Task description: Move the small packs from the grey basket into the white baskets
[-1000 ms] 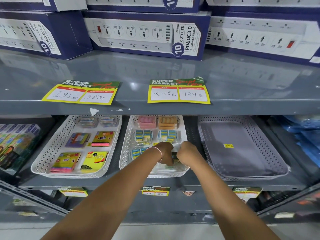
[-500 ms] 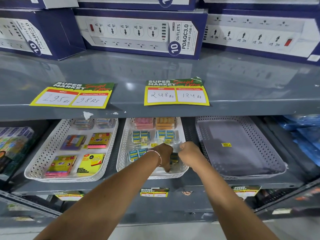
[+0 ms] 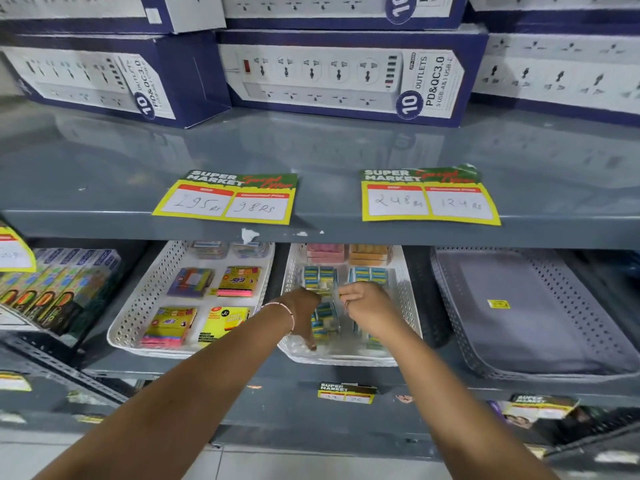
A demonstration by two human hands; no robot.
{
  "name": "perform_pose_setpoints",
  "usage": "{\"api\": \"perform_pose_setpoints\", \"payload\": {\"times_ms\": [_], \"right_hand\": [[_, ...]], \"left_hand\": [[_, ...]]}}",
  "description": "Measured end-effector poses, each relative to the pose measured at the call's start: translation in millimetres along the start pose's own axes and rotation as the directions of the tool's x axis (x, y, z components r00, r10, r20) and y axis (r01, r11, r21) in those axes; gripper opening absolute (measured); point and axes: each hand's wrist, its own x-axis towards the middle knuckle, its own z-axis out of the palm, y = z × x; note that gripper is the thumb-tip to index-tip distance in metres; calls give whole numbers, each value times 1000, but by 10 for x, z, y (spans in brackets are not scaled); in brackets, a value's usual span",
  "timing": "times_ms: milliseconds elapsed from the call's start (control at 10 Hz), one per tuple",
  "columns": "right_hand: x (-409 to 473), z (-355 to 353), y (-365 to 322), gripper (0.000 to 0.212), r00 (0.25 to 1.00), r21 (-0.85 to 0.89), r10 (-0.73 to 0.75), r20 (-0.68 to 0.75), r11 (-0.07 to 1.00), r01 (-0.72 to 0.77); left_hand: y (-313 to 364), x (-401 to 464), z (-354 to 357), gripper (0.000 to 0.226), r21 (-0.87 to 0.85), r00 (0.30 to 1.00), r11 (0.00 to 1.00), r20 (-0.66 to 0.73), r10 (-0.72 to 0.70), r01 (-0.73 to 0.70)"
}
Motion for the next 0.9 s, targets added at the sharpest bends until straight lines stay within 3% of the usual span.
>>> {"api": "perform_pose_setpoints", "payload": {"times_ms": [200, 300, 700, 900], "right_hand": [[-20, -49, 146, 40, 998, 0, 12, -69, 1000, -12], [-38, -62, 197, 38, 997, 28, 26, -74, 999, -24], [-320, -196, 299, 27, 998, 82, -3, -60, 997, 8], [-600, -339, 392, 31, 992, 106, -119, -50, 987, 124]], "left_hand": [[-1, 37, 80, 92, -67, 997, 996, -61, 56, -60], [-2, 57, 94, 88, -17, 996, 998, -74, 57, -58], [241, -24, 108, 58, 36, 998, 997, -31, -61, 63], [376, -282, 34, 75, -229, 954, 970, -263, -147, 86]]}}
